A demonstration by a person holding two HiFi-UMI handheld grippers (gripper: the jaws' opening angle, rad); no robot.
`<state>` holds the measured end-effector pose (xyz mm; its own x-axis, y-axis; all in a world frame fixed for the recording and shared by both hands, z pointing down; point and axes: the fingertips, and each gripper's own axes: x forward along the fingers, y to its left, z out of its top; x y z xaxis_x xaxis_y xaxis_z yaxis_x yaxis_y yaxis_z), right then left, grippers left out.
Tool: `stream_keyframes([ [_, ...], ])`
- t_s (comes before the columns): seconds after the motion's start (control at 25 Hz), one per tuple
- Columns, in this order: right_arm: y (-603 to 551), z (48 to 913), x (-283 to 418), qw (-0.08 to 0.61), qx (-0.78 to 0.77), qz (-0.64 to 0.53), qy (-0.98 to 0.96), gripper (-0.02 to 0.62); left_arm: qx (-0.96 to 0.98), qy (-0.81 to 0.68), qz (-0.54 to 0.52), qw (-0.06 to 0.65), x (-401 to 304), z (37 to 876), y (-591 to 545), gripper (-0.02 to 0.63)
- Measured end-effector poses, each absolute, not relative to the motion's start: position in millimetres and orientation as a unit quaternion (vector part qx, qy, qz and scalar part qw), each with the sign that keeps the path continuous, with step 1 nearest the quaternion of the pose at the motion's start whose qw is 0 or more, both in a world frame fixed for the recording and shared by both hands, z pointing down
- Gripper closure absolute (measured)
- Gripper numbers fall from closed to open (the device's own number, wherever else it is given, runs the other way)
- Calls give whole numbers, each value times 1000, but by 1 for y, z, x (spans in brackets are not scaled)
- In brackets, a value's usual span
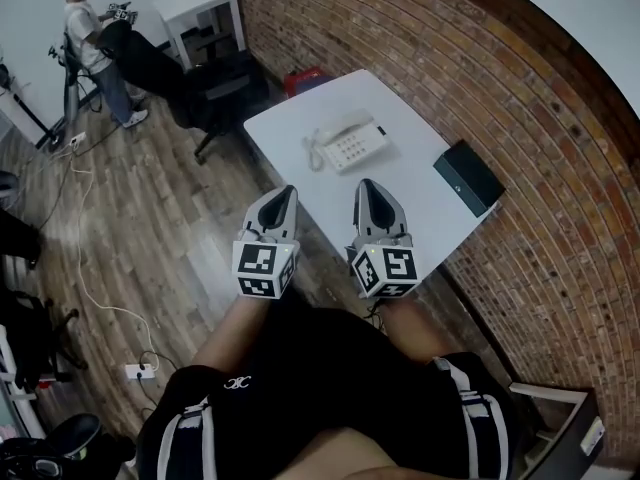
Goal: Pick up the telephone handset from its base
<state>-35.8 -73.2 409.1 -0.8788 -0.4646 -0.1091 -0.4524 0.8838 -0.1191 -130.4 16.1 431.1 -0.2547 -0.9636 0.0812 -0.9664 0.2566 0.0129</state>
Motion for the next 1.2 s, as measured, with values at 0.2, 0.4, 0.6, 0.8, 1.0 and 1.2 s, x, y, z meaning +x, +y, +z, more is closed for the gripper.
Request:
stream_keyframes([
  [0.2,-99,413,-91,53,-242,-43,968,597,618,-784,20,50,-187,434,-15,604],
  [0.4,-132,413,-139,46,-263,-51,962,598,639,-766,31,64,-237,434,-51,604],
  [0.6,-168,408,-183,40,-301,-61,951,597,665,-742,46,73,-290,432,-94,604],
  [0.8,-199,398,-202,26,-359,-67,930,598,709,-697,60,91,-319,427,-137,604],
  [1.0,-222,395,-191,23,-406,-64,911,598,744,-658,73,96,-319,434,-178,604],
  [1.2,-244,412,-163,7,-437,-75,897,598,763,-629,98,110,-298,456,-213,604],
])
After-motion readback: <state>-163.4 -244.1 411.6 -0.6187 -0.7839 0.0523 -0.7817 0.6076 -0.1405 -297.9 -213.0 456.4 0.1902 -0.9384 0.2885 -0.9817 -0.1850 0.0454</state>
